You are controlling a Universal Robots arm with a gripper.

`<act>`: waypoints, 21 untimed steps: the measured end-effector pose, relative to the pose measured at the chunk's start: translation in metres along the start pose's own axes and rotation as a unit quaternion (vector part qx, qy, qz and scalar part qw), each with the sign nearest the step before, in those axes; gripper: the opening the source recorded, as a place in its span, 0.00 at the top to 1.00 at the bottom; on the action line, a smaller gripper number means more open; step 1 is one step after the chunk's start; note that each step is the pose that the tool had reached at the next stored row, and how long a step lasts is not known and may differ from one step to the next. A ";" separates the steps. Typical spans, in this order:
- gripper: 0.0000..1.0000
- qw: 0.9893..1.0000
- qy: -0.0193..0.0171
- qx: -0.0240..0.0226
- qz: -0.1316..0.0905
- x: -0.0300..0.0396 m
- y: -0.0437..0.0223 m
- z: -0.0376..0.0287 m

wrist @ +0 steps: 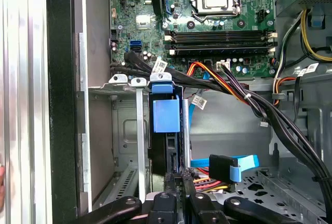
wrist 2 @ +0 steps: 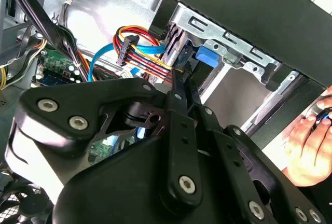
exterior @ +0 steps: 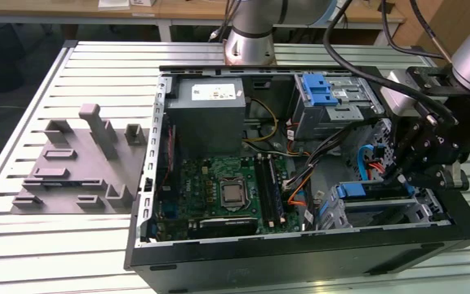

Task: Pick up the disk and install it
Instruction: 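Insert the first disk wire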

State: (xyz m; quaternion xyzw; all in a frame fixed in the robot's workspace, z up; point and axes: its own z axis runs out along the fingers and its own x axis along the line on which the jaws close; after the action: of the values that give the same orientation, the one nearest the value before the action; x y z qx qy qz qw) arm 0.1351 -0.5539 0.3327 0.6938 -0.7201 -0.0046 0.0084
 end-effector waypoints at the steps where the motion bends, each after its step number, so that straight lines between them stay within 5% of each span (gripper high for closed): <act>1: 0.84 1.000 0.000 0.000 0.000 0.0000 0.0000 0.0003; 21: 0.82 1.000 0.000 -0.001 0.000 0.0000 -0.0001 0.0038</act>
State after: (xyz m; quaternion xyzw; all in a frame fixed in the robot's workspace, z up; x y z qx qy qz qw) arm 0.1351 -0.5539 0.3288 0.6938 -0.7201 -0.0056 0.0093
